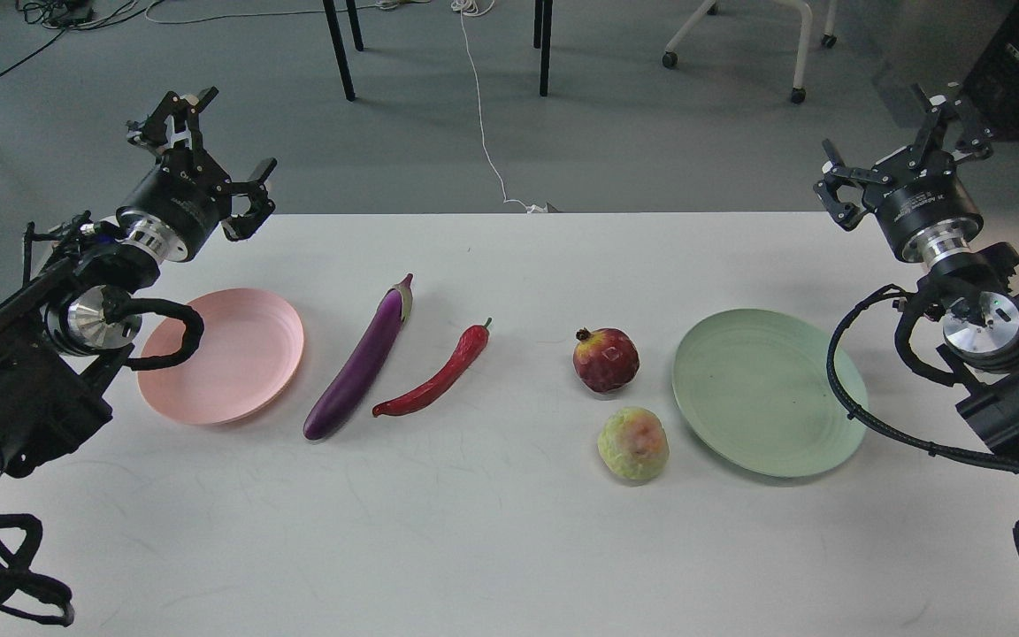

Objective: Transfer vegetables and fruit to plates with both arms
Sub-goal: 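Move the right gripper toward the red pomegranate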

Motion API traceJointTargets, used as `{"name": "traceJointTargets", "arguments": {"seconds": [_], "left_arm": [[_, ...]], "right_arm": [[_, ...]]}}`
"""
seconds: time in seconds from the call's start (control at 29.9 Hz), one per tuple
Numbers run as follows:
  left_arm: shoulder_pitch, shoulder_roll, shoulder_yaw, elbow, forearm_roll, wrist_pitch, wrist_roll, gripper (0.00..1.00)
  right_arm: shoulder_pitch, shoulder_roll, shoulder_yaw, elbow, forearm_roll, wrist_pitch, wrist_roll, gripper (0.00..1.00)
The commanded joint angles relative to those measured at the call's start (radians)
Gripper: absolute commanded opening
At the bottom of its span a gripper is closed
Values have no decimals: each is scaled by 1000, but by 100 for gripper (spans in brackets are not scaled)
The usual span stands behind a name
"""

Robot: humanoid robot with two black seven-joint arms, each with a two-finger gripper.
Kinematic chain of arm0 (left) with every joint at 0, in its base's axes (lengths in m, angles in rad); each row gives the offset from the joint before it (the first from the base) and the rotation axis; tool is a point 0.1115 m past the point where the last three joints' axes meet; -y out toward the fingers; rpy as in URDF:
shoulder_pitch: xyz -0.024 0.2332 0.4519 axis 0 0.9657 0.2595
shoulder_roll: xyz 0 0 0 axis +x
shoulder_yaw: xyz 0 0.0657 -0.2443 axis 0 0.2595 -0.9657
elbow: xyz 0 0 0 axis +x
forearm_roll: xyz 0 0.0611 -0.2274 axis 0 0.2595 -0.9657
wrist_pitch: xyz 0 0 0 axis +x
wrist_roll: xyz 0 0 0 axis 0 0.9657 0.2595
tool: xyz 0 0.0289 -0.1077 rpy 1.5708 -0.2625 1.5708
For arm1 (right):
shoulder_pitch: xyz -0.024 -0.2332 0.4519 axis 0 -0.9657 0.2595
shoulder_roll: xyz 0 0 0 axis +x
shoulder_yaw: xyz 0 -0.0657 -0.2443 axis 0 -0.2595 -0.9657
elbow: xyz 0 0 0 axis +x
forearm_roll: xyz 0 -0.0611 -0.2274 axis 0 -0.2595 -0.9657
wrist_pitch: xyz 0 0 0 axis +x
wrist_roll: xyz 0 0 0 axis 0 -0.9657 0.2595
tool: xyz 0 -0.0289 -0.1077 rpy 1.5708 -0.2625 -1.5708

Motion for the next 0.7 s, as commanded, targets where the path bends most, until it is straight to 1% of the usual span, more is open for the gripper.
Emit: {"name": "traceJointTargets", "arguments": {"seconds": [0.0,0.1,0.2,0.3,0.47,0.6,0.67], "left_arm": [[-2,-3,-4,0,-4,0,-2,98],[-2,-9,-4,0,-7,0,-3,98],[-2,-9,-1,0,-7,-8,-2,98],[-2,-9,1,0,-6,-8,-2,98],[-2,-10,-9,2,-6,-10,-5,98],[-2,-9,-7,2,-6,-10,-26,98],[-2,-9,-6,2,-6,-8,-37,98]], "right_arm": [[15,-3,-42,2,-6,0,1,99],[54,-26,-107,5,-9,0,1,99],[147,-90,-238,-4,-9,0,1,99],[280,-113,-456,1,-9,0,2,99],[511,-103,-855,17,-14,0,1,99],[699,-31,-1192,74,-57,0,-1,99],[764,0,-1318,109,-100,0,-1,99]]}}
